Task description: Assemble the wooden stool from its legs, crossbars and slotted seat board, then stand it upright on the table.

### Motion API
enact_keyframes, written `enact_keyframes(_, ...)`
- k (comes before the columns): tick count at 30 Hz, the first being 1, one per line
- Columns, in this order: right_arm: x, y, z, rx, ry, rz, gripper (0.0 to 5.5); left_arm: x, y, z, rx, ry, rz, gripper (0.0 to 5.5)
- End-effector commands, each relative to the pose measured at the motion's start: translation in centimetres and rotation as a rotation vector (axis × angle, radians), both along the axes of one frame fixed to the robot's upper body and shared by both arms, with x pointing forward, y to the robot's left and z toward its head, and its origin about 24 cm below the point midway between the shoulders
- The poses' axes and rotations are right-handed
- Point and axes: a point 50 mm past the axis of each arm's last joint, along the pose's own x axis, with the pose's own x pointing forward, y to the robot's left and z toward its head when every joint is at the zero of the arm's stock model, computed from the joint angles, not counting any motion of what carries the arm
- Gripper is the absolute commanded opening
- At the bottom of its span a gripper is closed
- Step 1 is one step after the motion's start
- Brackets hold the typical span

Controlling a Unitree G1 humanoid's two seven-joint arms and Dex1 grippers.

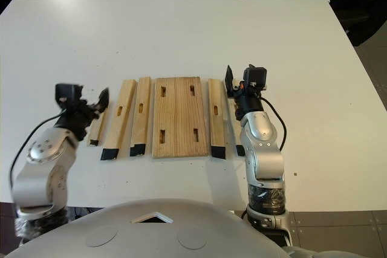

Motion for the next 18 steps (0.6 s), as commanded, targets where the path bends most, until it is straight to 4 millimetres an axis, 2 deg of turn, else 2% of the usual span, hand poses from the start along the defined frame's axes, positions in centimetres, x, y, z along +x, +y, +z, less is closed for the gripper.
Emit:
enact_keyframes(1,-0.8,-0.7,0.4,-0.002,-0.016,-0.065,3.17,-2.7,0.1,0.1,0.018,0.154,-0.082,3.57)
enact_keyframes(6,-0.8,-0.7,0.6,-0.005,-0.015,-0.056,3.17,-3.7,-0.9,-1.0,-0.041,0.247,-0.078,3.57)
enact_keyframes(12,-0.5,-0.9,0.7,-0.019,-0.013,-0.03,3.17,-3.1,-0.6,-1.4,-0.062,0.239,-0.008,3.57)
enact_keyframes(18,-0.3,-0.9,0.8,-0.028,-0.013,-0.013,3.17,-3.3,0.4,-2.1,-0.045,0.26,0.025,3.57)
